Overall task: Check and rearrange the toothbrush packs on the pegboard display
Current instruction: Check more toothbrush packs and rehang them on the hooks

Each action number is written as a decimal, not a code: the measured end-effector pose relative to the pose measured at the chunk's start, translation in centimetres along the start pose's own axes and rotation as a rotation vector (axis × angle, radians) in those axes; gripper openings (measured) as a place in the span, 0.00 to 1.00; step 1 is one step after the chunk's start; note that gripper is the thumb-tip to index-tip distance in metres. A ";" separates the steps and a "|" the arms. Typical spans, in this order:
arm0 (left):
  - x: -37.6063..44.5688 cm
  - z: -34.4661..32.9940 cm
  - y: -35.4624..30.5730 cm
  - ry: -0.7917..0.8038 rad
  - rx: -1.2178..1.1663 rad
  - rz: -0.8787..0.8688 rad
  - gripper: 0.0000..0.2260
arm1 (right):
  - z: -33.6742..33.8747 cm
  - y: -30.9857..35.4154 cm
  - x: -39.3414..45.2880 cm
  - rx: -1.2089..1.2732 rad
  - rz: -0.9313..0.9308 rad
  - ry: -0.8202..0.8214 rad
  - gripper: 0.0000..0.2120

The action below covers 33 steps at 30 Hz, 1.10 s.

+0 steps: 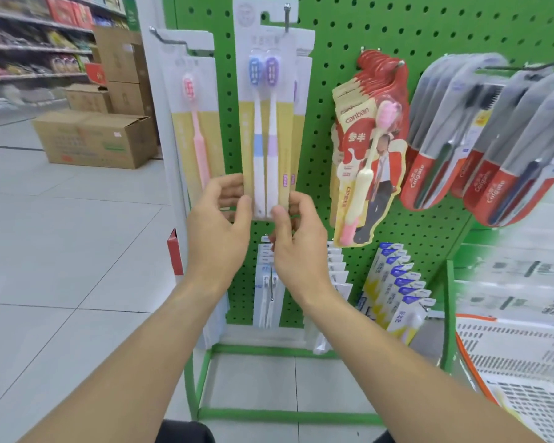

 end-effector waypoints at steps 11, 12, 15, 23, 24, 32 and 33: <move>-1.4 1.5 -0.3 -0.019 -0.109 0.088 0.03 | 3.3 -0.4 -2.8 -0.093 -0.093 0.401 0.03; -1.6 1.7 -0.4 -0.018 -0.107 0.090 0.02 | 3.8 -0.6 -3.1 -0.116 -0.124 0.456 0.02; -1.9 2.3 -0.5 -0.010 -0.072 0.161 0.01 | 5.6 -1.4 -3.7 -0.177 -0.276 0.726 0.03; -6.1 1.4 -1.2 0.491 0.104 0.424 0.03 | 9.6 -2.4 -2.4 -0.205 -0.430 0.934 0.07; -6.8 1.2 -1.3 0.531 0.078 0.465 0.05 | 9.9 -2.4 -2.4 -0.123 -0.466 0.875 0.07; -9.2 -1.1 -0.8 0.729 -0.033 0.681 0.11 | 12.5 -3.8 -4.3 -0.052 -0.586 0.796 0.05; -9.4 -1.7 -0.6 0.702 -0.041 0.701 0.09 | 12.8 -4.0 -4.2 -0.074 -0.584 0.808 0.05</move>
Point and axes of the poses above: each hand's wrist, its own x-axis towards the middle knuckle, its own z-axis out of the back of the hand, y = z × x, the point moved 1 cm from there along x, towards the middle knuckle, and after that the axes turned 5 degrees about -z, right-handed, at the moved point
